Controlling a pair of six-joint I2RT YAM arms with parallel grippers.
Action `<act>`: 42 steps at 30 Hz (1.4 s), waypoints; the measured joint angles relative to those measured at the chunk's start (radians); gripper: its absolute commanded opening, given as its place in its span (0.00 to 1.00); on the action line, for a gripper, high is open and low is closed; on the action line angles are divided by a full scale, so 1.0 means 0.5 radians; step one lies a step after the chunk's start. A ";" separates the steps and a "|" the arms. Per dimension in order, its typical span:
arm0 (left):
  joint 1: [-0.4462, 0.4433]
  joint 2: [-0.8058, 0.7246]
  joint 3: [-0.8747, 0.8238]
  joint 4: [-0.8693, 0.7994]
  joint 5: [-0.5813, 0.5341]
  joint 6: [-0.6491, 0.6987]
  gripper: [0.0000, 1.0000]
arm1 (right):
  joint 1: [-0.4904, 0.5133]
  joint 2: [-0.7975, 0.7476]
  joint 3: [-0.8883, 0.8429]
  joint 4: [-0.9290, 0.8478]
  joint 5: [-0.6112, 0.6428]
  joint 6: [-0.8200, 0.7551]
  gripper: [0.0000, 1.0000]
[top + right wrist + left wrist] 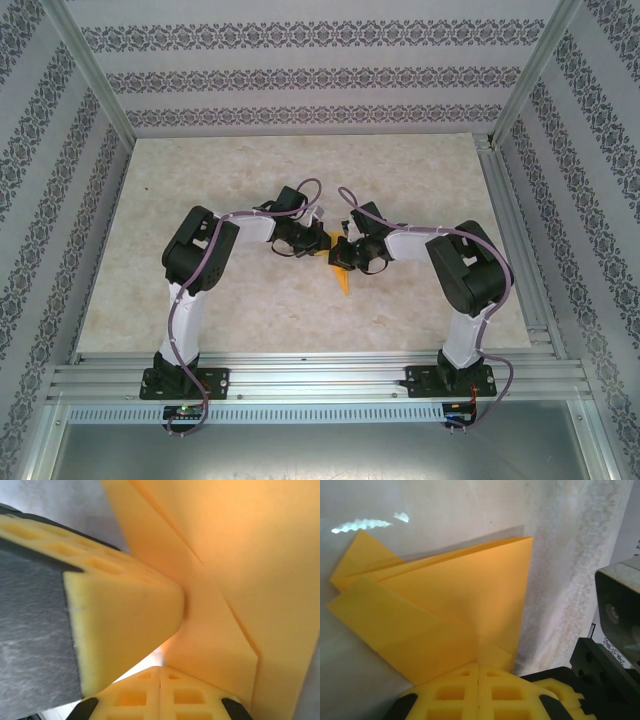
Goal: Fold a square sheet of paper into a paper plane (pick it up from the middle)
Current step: Fold the wing for the fifth time at the center of the table.
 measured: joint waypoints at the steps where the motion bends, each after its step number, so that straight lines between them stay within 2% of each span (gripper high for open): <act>1: 0.000 0.000 0.002 -0.005 0.000 0.001 0.05 | 0.000 -0.001 -0.002 -0.002 0.005 -0.009 0.00; 17: -0.014 0.021 0.066 -0.136 0.001 0.015 0.03 | 0.004 -0.291 -0.395 0.121 -0.015 -0.083 0.00; 26: -0.014 0.031 0.088 -0.171 0.002 0.017 0.02 | 0.039 -0.436 -0.479 -0.095 -0.044 -0.117 0.02; 32: -0.014 0.035 0.095 -0.182 0.002 0.024 0.02 | 0.056 -0.497 -0.574 -0.066 -0.050 -0.117 0.04; 42: -0.014 0.043 0.118 -0.219 0.006 0.036 0.02 | 0.055 -0.755 -0.698 -0.269 0.002 -0.111 0.08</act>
